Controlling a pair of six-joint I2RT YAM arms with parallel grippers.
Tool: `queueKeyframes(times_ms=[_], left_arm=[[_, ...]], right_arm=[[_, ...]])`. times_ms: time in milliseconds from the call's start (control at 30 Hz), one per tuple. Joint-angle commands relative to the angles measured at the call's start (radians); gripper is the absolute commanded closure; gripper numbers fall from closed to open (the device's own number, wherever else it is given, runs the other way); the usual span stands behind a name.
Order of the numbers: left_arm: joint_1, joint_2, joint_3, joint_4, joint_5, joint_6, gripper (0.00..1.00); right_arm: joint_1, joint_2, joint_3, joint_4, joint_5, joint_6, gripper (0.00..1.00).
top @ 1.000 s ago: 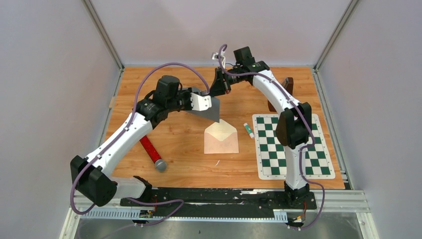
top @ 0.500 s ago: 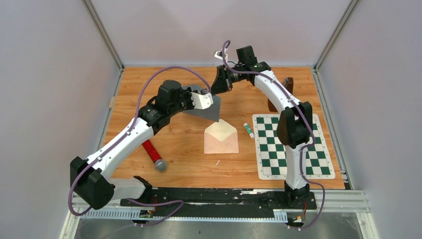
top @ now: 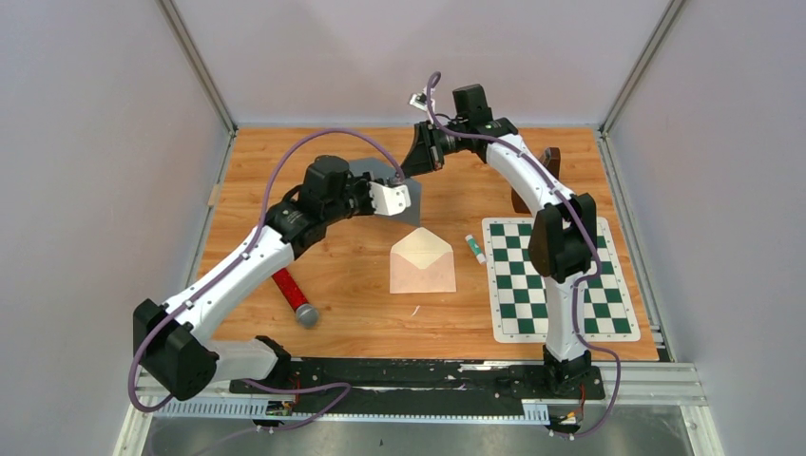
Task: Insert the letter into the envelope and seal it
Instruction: Place the letter in the envelope.
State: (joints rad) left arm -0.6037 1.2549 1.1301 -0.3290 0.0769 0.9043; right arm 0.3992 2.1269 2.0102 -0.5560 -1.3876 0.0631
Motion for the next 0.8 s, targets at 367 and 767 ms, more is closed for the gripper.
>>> queueKeyframes(times_ms=[367, 767], left_arm=[[-0.029, 0.142, 0.155, -0.287, 0.181, 0.293, 1.00], [-0.027, 0.254, 0.392, -0.472, 0.028, 0.480, 1.00]], right_arm=[[-0.002, -0.006, 0.009, 0.042, 0.011, -0.041, 1.00], [-0.001, -0.016, 0.008, -0.030, 0.059, -0.120, 1.00]])
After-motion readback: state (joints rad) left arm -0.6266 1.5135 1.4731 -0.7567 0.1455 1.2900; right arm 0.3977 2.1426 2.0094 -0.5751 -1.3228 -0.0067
